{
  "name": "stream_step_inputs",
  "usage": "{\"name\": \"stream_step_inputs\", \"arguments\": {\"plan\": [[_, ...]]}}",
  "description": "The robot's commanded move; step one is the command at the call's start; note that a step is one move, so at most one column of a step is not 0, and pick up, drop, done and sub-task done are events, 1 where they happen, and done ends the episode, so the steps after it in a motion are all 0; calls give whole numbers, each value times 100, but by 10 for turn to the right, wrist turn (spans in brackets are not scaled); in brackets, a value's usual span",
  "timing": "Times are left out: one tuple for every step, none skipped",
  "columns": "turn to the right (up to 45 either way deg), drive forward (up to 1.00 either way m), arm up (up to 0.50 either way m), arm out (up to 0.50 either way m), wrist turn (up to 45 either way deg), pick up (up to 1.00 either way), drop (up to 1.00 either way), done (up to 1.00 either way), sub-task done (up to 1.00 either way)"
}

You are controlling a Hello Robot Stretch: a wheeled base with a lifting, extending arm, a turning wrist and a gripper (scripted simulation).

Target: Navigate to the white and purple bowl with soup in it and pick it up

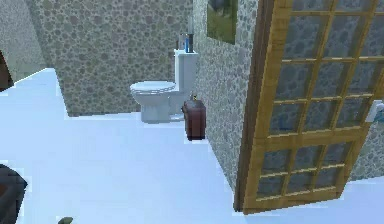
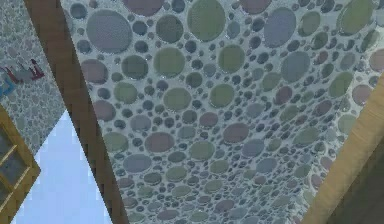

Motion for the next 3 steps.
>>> {"name": "stream_step_inputs", "arguments": {"plan": [[120,0,0,0,0,0,0,0,0],[0,20,0,0,0,0,0,0,0],[420,0,0,0,0,0,0,0,0]]}}
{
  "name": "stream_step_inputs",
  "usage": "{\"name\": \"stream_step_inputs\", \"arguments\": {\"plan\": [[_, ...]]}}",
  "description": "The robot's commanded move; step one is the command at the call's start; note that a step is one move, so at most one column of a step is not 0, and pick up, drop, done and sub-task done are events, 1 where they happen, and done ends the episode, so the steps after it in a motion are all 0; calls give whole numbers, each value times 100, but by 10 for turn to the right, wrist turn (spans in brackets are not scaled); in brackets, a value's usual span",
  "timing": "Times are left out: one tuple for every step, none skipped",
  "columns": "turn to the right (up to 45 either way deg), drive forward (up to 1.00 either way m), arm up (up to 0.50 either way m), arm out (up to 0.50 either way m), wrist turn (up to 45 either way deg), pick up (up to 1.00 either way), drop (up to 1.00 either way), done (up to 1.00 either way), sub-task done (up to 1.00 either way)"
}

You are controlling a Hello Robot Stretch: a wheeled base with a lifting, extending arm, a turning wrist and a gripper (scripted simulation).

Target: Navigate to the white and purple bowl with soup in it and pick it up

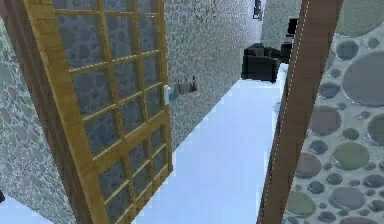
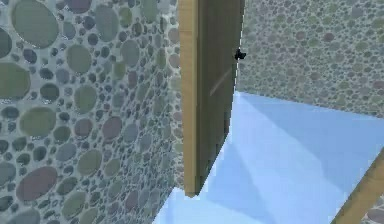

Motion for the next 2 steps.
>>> {"name": "stream_step_inputs", "arguments": {"plan": [[0,80,0,0,0,0,0,0,0],[300,0,0,0,0,0,0,0,0]]}}
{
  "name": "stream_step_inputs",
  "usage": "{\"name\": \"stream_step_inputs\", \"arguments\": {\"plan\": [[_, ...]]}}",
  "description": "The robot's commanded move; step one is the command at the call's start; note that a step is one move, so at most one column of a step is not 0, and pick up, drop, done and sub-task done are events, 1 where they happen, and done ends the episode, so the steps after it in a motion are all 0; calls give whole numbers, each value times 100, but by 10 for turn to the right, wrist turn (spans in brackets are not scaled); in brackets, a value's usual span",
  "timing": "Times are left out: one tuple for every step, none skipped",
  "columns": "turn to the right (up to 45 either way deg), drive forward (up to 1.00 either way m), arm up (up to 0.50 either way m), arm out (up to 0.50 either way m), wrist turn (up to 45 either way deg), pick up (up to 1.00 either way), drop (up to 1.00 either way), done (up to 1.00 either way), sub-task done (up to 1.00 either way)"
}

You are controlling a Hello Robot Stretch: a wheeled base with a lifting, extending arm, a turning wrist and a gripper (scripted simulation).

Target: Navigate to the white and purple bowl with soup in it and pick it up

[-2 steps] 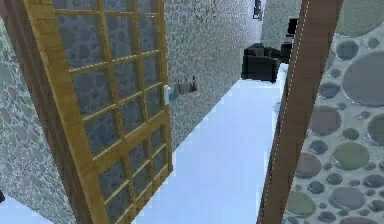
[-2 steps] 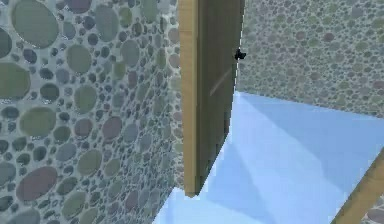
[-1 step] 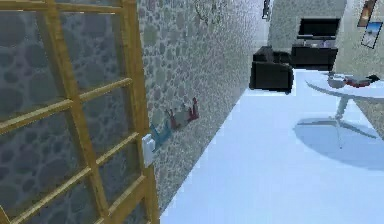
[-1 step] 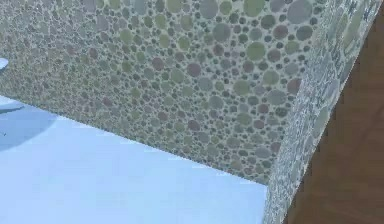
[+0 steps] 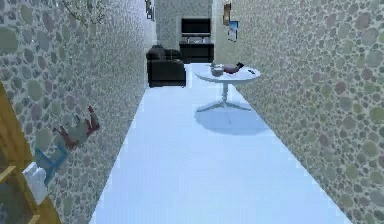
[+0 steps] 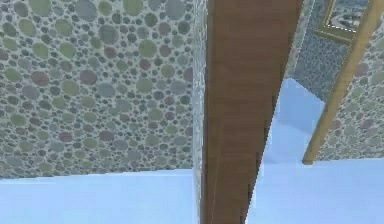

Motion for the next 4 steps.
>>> {"name": "stream_step_inputs", "arguments": {"plan": [[0,100,0,0,0,0,0,0,0],[30,0,0,0,0,0,0,0,0],[0,95,0,0,0,0,0,0,0],[-450,0,0,0,0,0,0,0,0]]}}
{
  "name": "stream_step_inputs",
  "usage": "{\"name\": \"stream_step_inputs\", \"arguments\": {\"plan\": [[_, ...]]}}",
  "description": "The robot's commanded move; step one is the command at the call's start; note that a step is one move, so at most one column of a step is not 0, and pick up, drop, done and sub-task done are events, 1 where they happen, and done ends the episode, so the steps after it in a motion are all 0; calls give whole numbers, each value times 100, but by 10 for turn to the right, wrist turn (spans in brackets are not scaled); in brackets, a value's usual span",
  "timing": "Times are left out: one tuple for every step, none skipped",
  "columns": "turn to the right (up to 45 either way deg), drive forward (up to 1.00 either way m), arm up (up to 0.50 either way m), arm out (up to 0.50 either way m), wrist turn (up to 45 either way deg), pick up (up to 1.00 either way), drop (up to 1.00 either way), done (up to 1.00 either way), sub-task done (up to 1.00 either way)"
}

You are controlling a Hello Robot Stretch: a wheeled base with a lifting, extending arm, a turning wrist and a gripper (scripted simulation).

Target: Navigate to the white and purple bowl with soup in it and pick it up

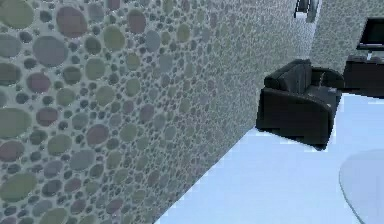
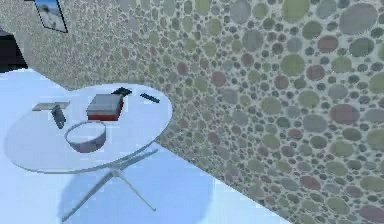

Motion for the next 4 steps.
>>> {"name": "stream_step_inputs", "arguments": {"plan": [[-270,0,0,0,0,0,0,0,0],[450,0,0,0,0,0,0,0,0],[210,0,0,0,0,0,0,0,0],[0,50,0,0,0,0,0,0,0]]}}
